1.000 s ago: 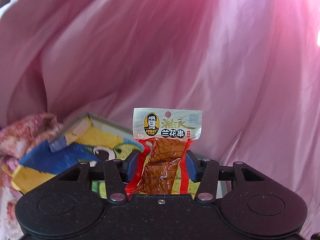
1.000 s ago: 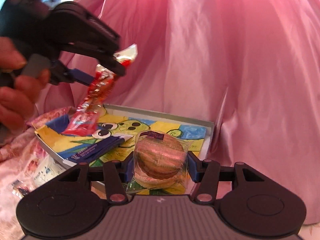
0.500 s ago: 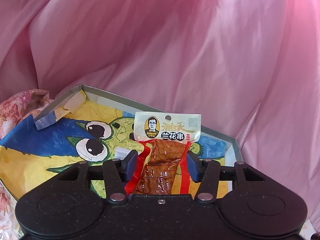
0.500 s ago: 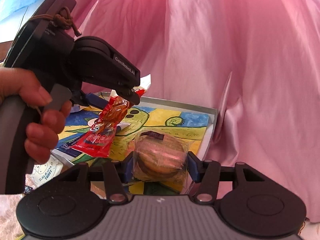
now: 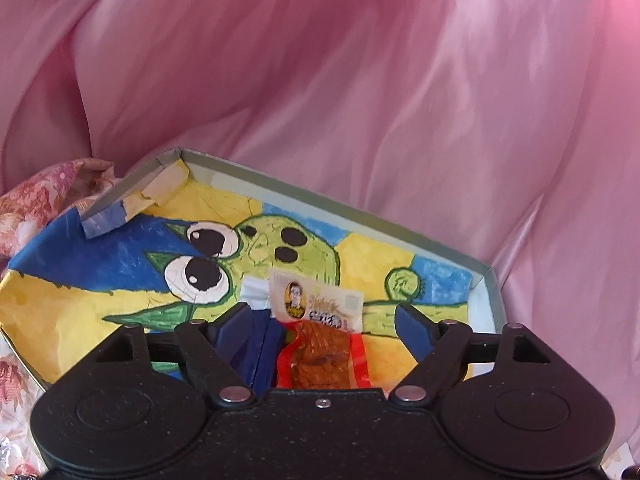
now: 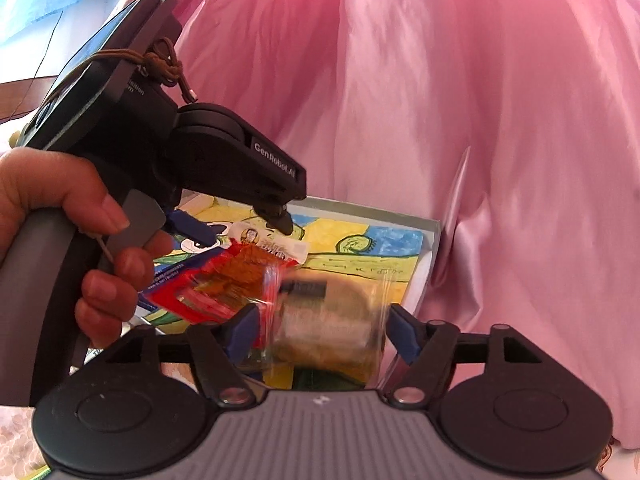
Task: Organize snacks
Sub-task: 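Open both tools over the tray and withdraw them toward the remaining snacks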
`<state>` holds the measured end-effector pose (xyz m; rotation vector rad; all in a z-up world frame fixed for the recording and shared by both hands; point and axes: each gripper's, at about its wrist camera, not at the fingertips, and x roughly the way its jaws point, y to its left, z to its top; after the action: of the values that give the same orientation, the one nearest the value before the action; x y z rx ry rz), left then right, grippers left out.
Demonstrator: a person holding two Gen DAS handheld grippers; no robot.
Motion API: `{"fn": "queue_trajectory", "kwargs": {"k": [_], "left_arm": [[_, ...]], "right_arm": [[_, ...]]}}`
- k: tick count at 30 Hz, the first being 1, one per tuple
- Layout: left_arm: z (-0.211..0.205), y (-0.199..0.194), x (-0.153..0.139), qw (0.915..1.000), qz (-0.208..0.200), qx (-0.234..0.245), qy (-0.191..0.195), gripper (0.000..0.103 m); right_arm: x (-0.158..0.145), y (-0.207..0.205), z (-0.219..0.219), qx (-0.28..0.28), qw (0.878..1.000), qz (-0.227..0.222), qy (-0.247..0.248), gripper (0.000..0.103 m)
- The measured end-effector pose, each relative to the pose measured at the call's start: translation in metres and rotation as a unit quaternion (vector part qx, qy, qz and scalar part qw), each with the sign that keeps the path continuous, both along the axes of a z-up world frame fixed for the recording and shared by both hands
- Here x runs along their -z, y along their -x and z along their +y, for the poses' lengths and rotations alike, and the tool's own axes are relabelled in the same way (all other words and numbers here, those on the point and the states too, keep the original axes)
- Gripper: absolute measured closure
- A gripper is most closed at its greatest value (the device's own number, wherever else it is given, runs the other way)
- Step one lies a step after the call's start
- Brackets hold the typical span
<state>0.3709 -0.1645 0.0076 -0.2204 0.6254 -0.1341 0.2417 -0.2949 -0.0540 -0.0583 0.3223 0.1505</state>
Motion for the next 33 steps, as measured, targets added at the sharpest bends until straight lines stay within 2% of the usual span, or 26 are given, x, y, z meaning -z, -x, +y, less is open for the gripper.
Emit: {"fn": "queue_trajectory", "kwargs": {"k": [7, 10, 14, 16, 23, 33], "left_arm": [[0.004, 0.016, -0.017, 0.9995, -0.029, 0.011, 0.009, 0.015], [0.012, 0.031, -0.027, 0.9984, -0.053, 0.009, 0.016, 0.012], [0.024, 0.055, -0.045, 0.996, -0.088, 0.002, 0.018, 0.009], [0.032, 0.072, -0.054, 0.9939, -0.109, -0.004, 0.018, 0.005], [0.063, 0.13, -0.075, 0.9858, -0.166, -0.02, 0.015, 0.002], [0.108, 0.205, -0.071, 0.985, -0.169, -0.034, 0.008, 0.002]], "right_arm": [[-0.007, 0.003, -0.004, 0.005, 1.0, -0.015, -0.013, 0.013], [-0.013, 0.011, -0.005, 0.011, 0.999, -0.03, -0.022, 0.006], [-0.024, 0.026, -0.005, 0.019, 0.998, -0.058, -0.024, 0.0], [-0.031, 0.034, -0.004, 0.024, 0.997, -0.074, -0.023, 0.0], [-0.049, 0.072, 0.0, 0.046, 0.992, -0.118, -0.026, 0.0], [-0.057, 0.133, 0.013, 0.06, 0.988, -0.139, -0.027, 0.0]]}}
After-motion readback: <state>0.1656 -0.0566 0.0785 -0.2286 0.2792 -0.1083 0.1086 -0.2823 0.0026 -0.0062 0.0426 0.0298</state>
